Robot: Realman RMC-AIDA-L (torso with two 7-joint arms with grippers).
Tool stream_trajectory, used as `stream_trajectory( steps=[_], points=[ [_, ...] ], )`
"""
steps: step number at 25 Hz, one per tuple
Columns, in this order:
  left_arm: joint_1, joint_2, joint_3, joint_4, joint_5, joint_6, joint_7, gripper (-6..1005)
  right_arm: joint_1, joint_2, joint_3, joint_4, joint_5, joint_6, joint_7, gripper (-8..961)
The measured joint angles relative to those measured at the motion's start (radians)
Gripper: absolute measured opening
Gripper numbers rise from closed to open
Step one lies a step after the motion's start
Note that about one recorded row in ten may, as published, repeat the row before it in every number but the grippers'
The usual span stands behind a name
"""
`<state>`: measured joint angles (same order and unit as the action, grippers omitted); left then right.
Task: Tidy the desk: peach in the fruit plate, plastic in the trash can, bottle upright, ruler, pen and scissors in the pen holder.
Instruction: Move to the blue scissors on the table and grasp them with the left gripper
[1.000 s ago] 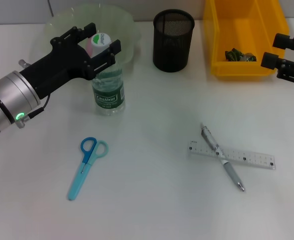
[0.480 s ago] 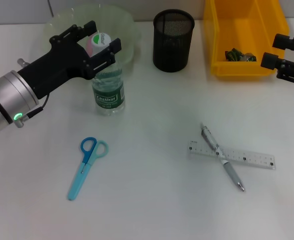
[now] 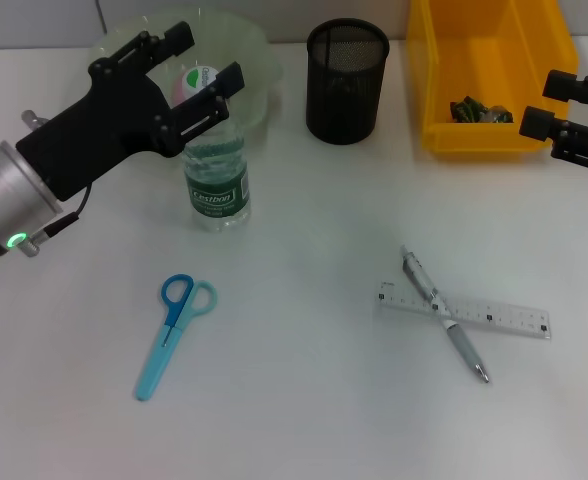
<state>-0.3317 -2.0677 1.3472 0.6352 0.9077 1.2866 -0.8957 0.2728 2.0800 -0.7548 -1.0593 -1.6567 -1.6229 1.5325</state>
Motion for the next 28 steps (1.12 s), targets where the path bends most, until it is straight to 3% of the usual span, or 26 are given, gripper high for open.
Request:
stream_trajectory(
  steps=[3, 8, 11, 13, 20, 23, 28],
  points=[
    [0.011, 0.001, -0.01, 0.0, 0.0, 0.09, -0.001, 737, 0.0, 0.0, 0.0, 0.0, -0.002, -0.001, 0.0, 622],
    [0.008, 0.005, 0.002, 0.0, 0.027, 0.13, -0.023, 737, 0.002, -0.002, 0.0, -0.012, -0.008, -0.01, 0.016, 622],
    [-0.005, 0.008, 0.001, 0.008, 0.105, 0.149, -0.078, 736, 0.0, -0.003, -0.002, -0.03, -0.01, -0.013, 0.033, 622],
    [-0.032, 0.013, 0.001, 0.035, 0.238, 0.155, -0.182, 736, -0.002, -0.007, -0.007, -0.051, -0.013, -0.025, 0.06, 622],
    [-0.08, 0.024, -0.009, 0.057, 0.414, 0.161, -0.351, 736, 0.002, -0.014, -0.005, -0.066, -0.042, -0.038, 0.093, 622],
    [-0.078, 0.045, -0.024, 0.154, 0.502, 0.163, -0.515, 735, 0.005, -0.007, -0.007, -0.066, -0.069, -0.036, 0.094, 622],
    [-0.069, 0.051, -0.081, 0.283, 0.653, 0.164, -0.712, 732, 0.005, -0.005, 0.008, -0.057, -0.075, -0.028, 0.099, 622]
  ],
)
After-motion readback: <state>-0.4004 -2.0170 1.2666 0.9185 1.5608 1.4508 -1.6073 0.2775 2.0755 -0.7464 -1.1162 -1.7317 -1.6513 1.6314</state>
